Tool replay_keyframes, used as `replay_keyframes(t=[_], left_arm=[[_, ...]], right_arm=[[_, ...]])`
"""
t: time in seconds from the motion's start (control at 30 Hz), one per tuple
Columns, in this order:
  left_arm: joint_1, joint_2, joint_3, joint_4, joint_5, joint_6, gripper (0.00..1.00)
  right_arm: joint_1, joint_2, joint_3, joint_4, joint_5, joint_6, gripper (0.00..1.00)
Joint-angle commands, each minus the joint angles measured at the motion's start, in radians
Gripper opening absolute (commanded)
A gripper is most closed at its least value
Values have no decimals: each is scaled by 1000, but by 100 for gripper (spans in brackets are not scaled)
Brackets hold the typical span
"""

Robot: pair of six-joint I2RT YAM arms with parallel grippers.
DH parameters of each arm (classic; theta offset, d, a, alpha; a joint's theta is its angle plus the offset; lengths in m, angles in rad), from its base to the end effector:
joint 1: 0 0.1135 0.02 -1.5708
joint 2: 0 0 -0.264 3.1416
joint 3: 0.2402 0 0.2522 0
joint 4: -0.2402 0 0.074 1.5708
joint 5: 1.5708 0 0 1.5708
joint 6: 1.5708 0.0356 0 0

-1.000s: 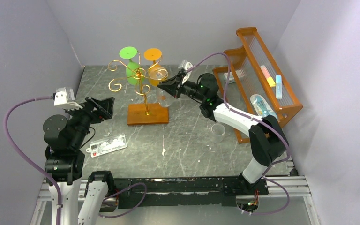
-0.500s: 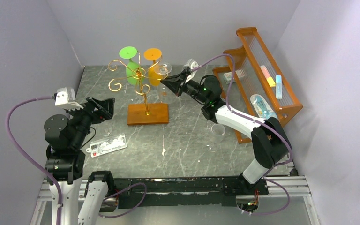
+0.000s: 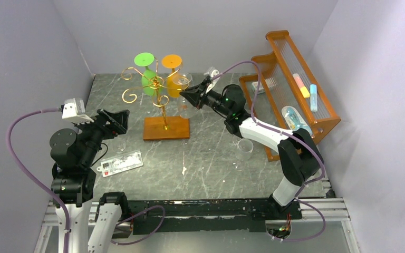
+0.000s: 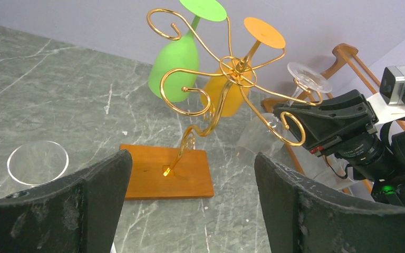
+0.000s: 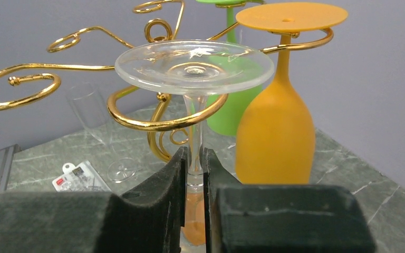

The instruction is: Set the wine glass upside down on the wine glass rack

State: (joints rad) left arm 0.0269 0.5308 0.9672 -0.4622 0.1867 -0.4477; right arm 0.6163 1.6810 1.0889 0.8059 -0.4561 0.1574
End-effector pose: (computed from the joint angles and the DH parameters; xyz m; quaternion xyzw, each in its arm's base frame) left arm 0.0981 -0.0040 0.4022 -0.1044 0.7084 -0.2104 0.6656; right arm 0.3086 0.2378 0.3115 -0.3104 0.5553 0.4175 0.6488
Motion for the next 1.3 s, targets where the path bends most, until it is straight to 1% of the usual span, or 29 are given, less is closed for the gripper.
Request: replay_keyframes(t=[0.0, 0.07, 0.13, 0.17, 0.27, 0.3, 0.37, 0.47, 0.57, 0.67, 0.73, 0.83, 0.9, 1.0, 1.07, 1.13, 1.27], left_arm=[[-3, 1, 8, -22, -3, 22, 90], [-3, 1, 10, -25, 5, 28, 90], [-2, 3, 16, -33, 11, 42, 91], [-3, 4, 19, -38, 12, 52, 91], [-2, 7, 32, -60, 5, 73, 92], [-2, 8, 35, -65, 5, 78, 93], [-2, 8, 42, -73, 5, 85, 94], [-2, 3, 48, -83, 12, 86, 94], [-2, -9, 52, -85, 34, 88, 94], [-2, -19, 68, -110, 52, 92, 94], [-2, -31, 74, -128, 77, 96, 94], [-2, -54, 62, -137, 138, 104, 95], [-2, -62, 62, -147, 161, 108, 95], [-2, -70, 64, -161, 195, 115, 95], [-2, -79, 52, -156, 212, 112, 95], [-2, -88, 39, -147, 228, 111, 95], [-5, -90, 21, -148, 245, 114, 94]], right_arm=[[-6, -5, 17, 11, -3, 5, 20], [-5, -19, 5, -3, -6, 5, 28], [-6, -41, -14, -18, -1, 10, 37], [-6, -60, -27, -29, 7, 10, 43], [-6, -100, -68, -51, 27, 11, 56], [-5, -122, -80, -57, 34, 12, 59], [-6, -155, -101, -81, 54, 9, 62], [-5, -219, -138, -126, 85, 11, 63], [-6, -316, -202, -172, 133, 23, 62], [-4, -445, -249, -281, 198, 47, 61], [-4, -529, -250, -416, 284, 103, 59], [-3, -617, -183, -742, 369, 159, 59], [-3, -670, -142, -958, 487, 204, 60], [-3, -734, -110, -1176, 639, 278, 62], [-4, -751, -94, -1276, 697, 307, 63], [-3, -755, -90, -1342, 736, 320, 63], [-3, -704, -77, -1370, 836, 304, 64]])
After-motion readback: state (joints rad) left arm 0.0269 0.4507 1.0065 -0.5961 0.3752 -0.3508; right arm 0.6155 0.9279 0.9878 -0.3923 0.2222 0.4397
